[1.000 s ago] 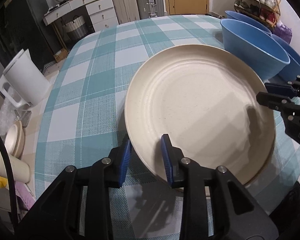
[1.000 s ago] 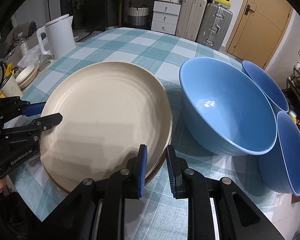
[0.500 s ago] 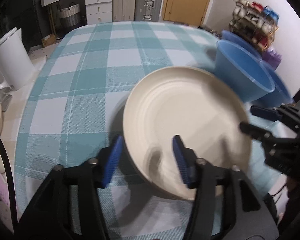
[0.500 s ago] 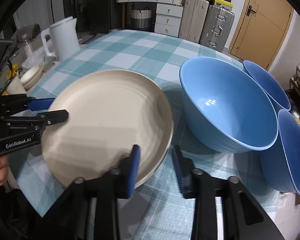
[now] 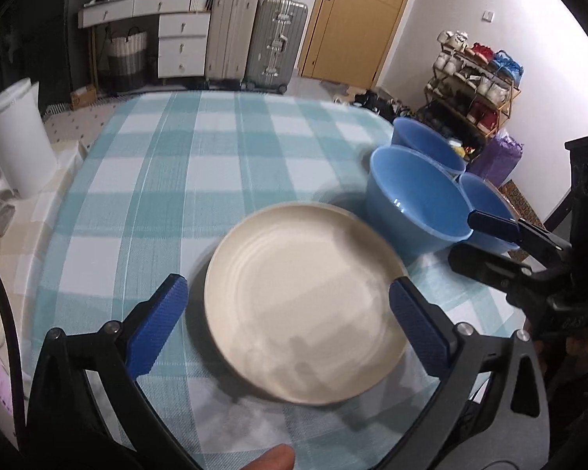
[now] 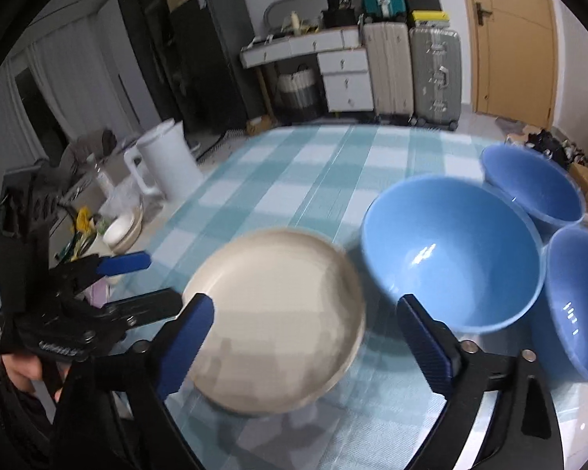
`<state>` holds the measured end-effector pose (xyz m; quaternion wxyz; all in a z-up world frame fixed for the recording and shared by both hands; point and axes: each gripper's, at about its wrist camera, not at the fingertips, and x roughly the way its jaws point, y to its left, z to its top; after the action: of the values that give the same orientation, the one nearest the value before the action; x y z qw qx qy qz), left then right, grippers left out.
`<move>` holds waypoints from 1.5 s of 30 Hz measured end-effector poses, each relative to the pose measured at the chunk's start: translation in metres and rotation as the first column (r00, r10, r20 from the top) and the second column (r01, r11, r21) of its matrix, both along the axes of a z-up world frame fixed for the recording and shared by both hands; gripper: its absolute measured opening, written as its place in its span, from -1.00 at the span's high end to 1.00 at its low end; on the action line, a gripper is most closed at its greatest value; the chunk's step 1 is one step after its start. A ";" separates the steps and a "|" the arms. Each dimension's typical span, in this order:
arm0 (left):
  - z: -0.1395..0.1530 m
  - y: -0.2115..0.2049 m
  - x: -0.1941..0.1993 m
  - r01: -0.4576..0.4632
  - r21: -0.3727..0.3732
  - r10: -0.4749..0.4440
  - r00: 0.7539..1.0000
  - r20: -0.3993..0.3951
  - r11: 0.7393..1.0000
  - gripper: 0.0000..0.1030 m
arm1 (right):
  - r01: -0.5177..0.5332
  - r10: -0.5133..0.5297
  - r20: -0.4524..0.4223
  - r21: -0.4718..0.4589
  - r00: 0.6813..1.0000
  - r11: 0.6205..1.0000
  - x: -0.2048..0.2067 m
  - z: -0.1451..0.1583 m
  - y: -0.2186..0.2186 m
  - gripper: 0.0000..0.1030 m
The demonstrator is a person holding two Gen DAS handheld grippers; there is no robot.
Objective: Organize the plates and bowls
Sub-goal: 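Move both grippers toward the rim of a light-blue bowl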
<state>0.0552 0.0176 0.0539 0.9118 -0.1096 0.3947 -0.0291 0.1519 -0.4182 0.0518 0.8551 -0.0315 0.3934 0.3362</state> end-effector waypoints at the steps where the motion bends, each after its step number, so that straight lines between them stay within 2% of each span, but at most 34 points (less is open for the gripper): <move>1: 0.004 -0.002 0.001 -0.001 0.002 0.001 1.000 0.005 1.000 -0.99 | 0.009 -0.009 0.007 0.003 1.000 1.000 0.003 0.004 -0.002 -0.92; 9: 0.044 -0.034 0.032 0.014 0.038 -0.016 0.998 0.061 0.999 -0.99 | 0.088 -0.083 0.115 -0.040 0.990 0.995 0.021 0.039 -0.035 -0.97; 18: 0.070 -0.081 0.087 0.087 0.072 -0.093 0.992 0.090 0.994 -0.99 | 0.234 -0.221 0.164 -0.059 0.961 0.971 0.053 0.065 -0.103 -0.98; 29: 0.064 -0.114 0.163 0.137 0.078 -0.140 0.989 0.039 0.988 -0.99 | 0.371 -0.354 0.153 -0.101 0.923 0.923 0.105 0.074 -0.166 -0.98; 36: 0.058 -0.128 0.211 0.157 0.075 -0.158 0.987 0.009 0.985 -0.99 | 0.410 -0.396 0.128 -0.114 0.909 0.905 0.136 0.073 -0.184 -0.98; 45: 0.046 -0.149 0.261 0.176 0.099 -0.173 0.984 -0.035 0.979 -0.99 | 0.417 -0.409 0.084 -0.129 0.909 0.900 0.175 0.062 -0.191 -0.98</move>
<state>0.3160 -0.1310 0.0996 0.9048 -0.0283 0.4158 -0.0876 0.3265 -0.6097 0.1137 0.9128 -0.0181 0.3909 0.1168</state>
